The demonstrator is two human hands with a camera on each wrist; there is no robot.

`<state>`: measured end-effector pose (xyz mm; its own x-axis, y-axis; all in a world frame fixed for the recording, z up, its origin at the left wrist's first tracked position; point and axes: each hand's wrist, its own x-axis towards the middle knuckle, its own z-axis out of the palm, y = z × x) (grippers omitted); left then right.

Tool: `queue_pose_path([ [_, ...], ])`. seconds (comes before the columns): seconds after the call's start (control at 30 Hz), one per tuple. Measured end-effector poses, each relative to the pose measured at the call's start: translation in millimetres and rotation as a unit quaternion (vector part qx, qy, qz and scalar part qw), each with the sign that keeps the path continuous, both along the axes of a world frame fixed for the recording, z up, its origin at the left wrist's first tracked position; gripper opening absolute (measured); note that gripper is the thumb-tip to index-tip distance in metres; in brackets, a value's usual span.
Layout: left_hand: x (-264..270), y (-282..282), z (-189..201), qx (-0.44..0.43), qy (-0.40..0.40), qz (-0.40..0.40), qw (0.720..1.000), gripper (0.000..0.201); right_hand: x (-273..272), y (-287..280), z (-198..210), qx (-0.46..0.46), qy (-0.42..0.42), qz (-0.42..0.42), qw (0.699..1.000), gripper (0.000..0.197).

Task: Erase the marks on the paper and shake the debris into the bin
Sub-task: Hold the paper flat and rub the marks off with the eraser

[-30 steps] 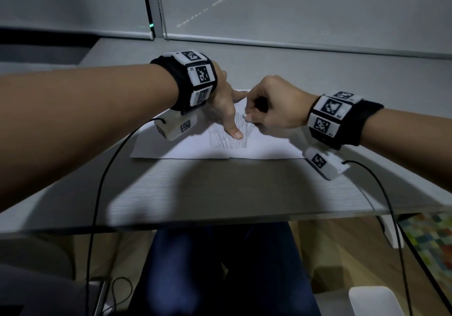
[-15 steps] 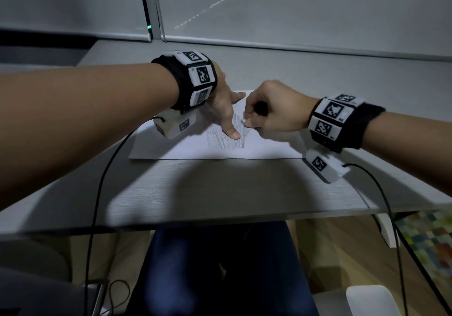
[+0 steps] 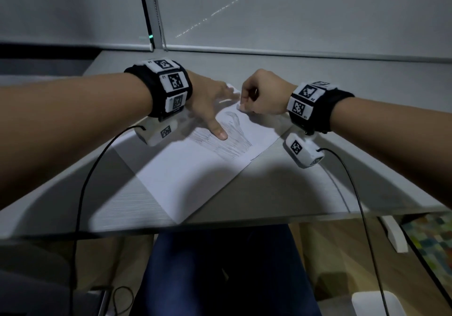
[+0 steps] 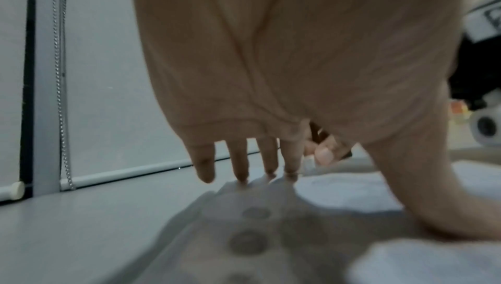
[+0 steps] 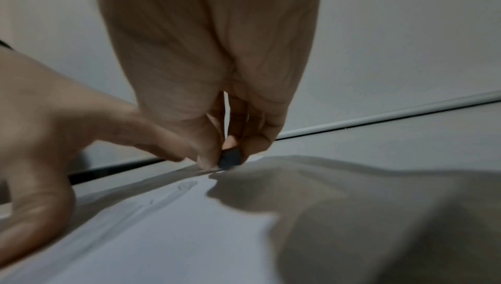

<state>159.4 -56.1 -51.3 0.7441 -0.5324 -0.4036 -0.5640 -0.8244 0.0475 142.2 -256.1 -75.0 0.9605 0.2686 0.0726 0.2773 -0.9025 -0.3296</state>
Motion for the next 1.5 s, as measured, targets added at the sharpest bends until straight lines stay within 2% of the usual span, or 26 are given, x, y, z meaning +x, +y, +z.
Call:
queue_pose_path([
  [0.07, 2.1, 1.4, -4.0, -0.018, 0.031, -0.006, 0.999, 0.123, 1.6, 6.4, 1.1, 0.013, -0.009, 0.011, 1.0, 0.01],
  [0.17, 6.3, 2.9, -7.8, -0.027, 0.023, -0.018, 0.999, 0.113, 2.4, 13.0, 0.1, 0.023, -0.018, 0.019, 0.999, 0.011],
  [0.23, 7.4, 3.4, -8.3, -0.035, 0.021, -0.018, 0.999, 0.115, 3.4, 13.9, -2.1, 0.023, -0.016, 0.02, 0.999, 0.01],
  [0.37, 12.5, 1.3, -12.0, -0.016, 0.019, -0.005, 1.0, 0.13, 0.2, 19.7, -9.0, -0.004, -0.034, 0.025, 0.999, 0.011],
  [0.5, 22.0, -2.5, -18.0, 0.004, 0.033, 0.029, 0.999, 0.116, -8.3, 27.2, -8.8, 0.005, 0.003, 0.076, 0.997, 0.008],
  [0.67, 12.2, -4.5, -8.8, 0.019, 0.027, -0.01, 0.999, 0.118, 1.0, 19.0, -7.2, 0.008, -0.024, 0.019, 1.0, 0.012],
  [0.73, 11.8, -5.2, -9.0, 0.016, 0.024, 0.0, 1.0, 0.119, 2.0, 19.0, -7.9, 0.006, -0.04, 0.009, 0.999, 0.015],
  [0.93, 10.4, -7.7, -8.1, 0.034, 0.025, 0.005, 0.999, 0.107, -13.2, 30.4, -9.8, 0.018, -0.014, 0.062, 0.998, 0.014],
  [1.0, 11.2, -10.1, -8.5, 0.035, 0.02, -0.002, 0.999, 0.113, -6.2, 25.7, -8.7, 0.025, -0.027, 0.029, 0.999, 0.011],
  [1.1, 15.4, -10.3, -10.5, 0.05, 0.017, -0.007, 0.999, 0.142, 5.0, 16.0, -5.9, 0.02, -0.042, -0.029, 0.998, 0.01],
  [1.13, 16.9, -9.7, -10.5, 0.051, 0.016, -0.007, 0.999, 0.144, 4.8, 16.5, -5.4, 0.018, -0.037, -0.03, 0.999, 0.011],
  [1.17, 18.1, -9.0, -11.3, 0.051, 0.018, -0.007, 0.999, 0.141, 1.2, 19.7, -5.0, 0.018, -0.03, -0.018, 0.999, 0.011],
  [1.27, 15.1, -8.8, -9.7, 0.032, 0.019, 0.01, 0.999, 0.109, -13.1, 34.5, -6.0, 0.027, -0.002, 0.044, 0.999, 0.017],
  [1.3, 14.7, -8.8, -9.7, 0.025, 0.017, 0.019, 0.999, 0.105, -15.2, 38.0, -6.0, 0.025, 0.001, 0.057, 0.998, 0.018],
  [1.5, 17.1, -11.0, -11.7, 0.049, 0.03, -0.01, 0.998, 0.122, 4.1, 30.6, -2.2, 0.004, -0.011, -0.019, 1.0, 0.013],
])
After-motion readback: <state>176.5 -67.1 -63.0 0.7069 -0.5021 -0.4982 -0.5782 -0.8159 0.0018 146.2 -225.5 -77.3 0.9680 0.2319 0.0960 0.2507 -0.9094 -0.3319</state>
